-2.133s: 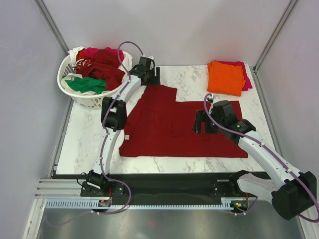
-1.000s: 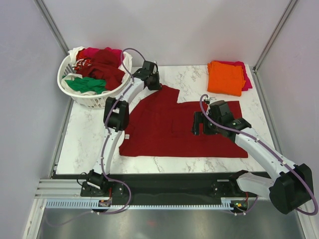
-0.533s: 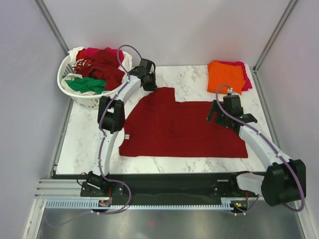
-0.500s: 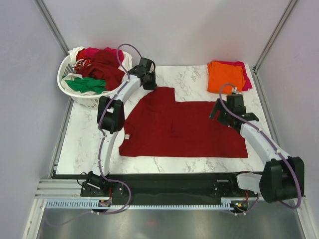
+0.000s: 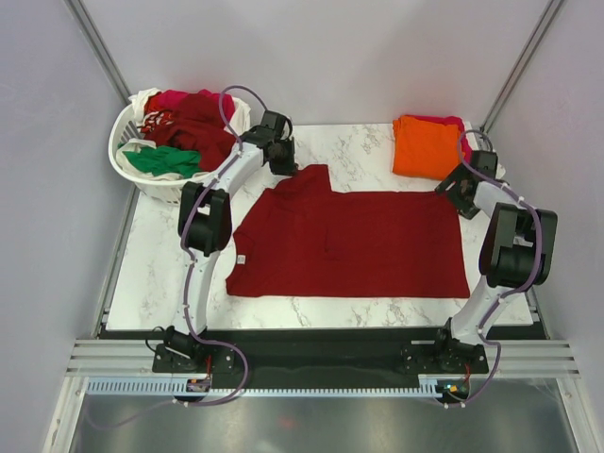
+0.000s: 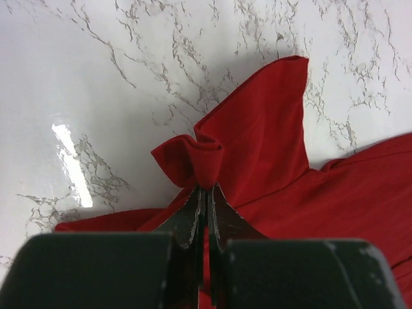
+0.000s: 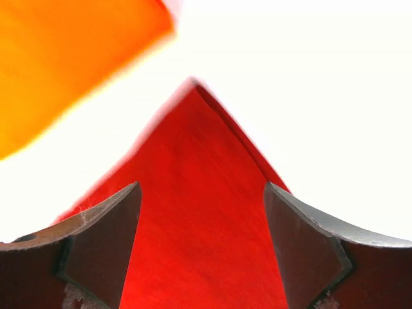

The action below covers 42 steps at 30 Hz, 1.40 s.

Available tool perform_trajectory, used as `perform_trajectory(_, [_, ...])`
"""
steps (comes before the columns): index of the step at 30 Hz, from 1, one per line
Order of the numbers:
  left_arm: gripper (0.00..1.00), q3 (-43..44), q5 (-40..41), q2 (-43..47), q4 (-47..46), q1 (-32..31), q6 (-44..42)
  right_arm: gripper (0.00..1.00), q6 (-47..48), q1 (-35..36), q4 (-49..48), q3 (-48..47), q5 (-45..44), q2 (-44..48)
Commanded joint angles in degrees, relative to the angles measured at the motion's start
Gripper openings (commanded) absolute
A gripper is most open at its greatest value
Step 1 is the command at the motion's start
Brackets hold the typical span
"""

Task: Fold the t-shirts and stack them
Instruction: Fold the tshirt

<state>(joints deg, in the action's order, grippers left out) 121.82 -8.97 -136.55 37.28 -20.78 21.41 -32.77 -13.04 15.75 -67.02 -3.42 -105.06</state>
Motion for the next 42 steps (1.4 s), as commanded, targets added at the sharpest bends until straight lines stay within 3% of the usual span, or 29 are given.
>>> perform_trajectory(1, [0.02, -0.35, -2.54, 4.54, -0.45, -0.58, -0.31, 0.84, 0.87, 0.47, -0.38, -8.20, -1.30, -1.99])
perform_trajectory(9, [0.02, -2.64, -1.66, 5.95, -0.45, -0.85, -1.28, 0.81, 4.12, 0.38, 4.20, -17.70, -5.28, -10.60])
perform_trajectory(20, [0.02, -4.40, -0.96, 6.30, -0.36, -1.29, -1.90, 0.66, 5.00, 0.38, 2.97, -16.12, -6.34, -12.63])
perform_trajectory(26, [0.02, -4.84, 0.01, 6.12, -0.45, -1.29, -2.34, 0.52, 5.00, 0.56, 2.62, -15.42, -5.81, -13.16])
perform_trajectory(32, [0.02, -4.49, 0.71, 6.03, -0.45, -1.29, -2.95, 0.26, 5.09, 0.56, 1.83, -13.93, -6.42, -12.46])
perform_trajectory(33, [0.02, -4.40, 0.88, 6.12, -0.45, -1.29, -3.04, 0.16, 5.26, 0.64, 1.74, -13.92, -6.42, -12.54])
perform_trajectory(36, [0.02, -4.48, 1.15, 6.38, -0.45, -1.29, -3.39, 0.00, 5.53, 0.65, 1.74, -14.18, -6.07, -12.46])
perform_trajectory(42, [0.02, -5.18, 2.11, 9.28, -0.36, -1.29, -4.00, 0.00, 5.26, 1.35, 2.62, -14.80, -5.37, -8.08])
